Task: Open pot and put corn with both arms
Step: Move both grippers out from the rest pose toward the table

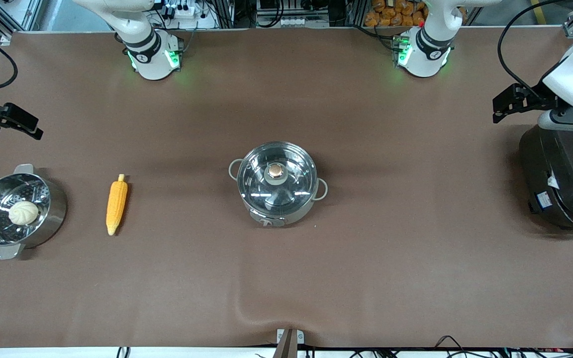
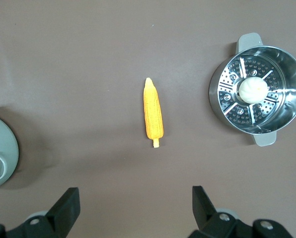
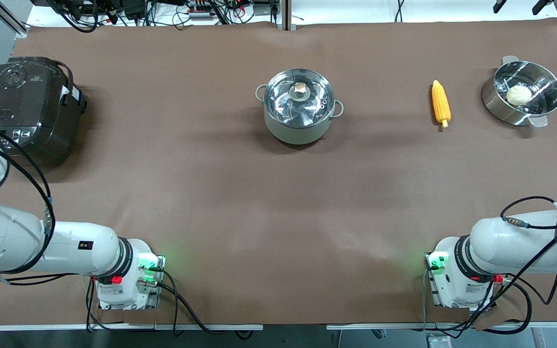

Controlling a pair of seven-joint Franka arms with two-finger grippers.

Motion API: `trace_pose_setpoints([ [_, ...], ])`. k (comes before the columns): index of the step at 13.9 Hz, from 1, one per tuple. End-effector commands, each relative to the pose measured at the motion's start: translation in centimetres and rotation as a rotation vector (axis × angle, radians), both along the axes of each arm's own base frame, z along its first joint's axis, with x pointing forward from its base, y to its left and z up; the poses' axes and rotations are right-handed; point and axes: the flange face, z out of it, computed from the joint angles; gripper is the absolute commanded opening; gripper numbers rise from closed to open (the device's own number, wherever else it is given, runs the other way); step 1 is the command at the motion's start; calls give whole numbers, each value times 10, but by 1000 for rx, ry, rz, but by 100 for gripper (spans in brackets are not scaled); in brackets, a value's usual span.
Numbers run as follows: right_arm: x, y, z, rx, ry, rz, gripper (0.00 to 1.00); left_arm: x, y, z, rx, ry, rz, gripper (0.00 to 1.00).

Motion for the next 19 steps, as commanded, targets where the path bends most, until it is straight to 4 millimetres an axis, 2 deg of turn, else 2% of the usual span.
trace_pose_setpoints([
  [1, 1, 0, -2, 14, 1, 9, 100, -1, 3, 4, -13, 16, -23, 100],
  [6, 2, 4, -1, 14, -10, 6, 100, 0, -2, 9, -9, 6, -15, 100],
  [8, 2, 3, -1, 14, -8, 3, 100, 8, -9, 3, 0, 19, -28, 100],
  [11, 2, 3, 0, 11, -10, 0, 100, 18, -17, -18, 4, 57, -38, 100],
  [13, 2, 1, -2, 8, -7, 0, 100, 26, -39, -43, 8, 101, -68, 100],
  [14, 1, 0, -8, 11, 8, -1, 100, 31, -49, -59, 13, 128, -71, 100],
  [16, 5, 4, -34, 16, 10, 2, 100, 40, -80, -91, 14, 169, -59, 100],
  [18, 9, 5, -74, 12, -10, 12, 100, 50, -113, -129, 21, 188, -27, 100],
  [19, 8, 5, -102, 11, -8, 13, 100, 51, -133, -141, 27, 183, -4, 100],
])
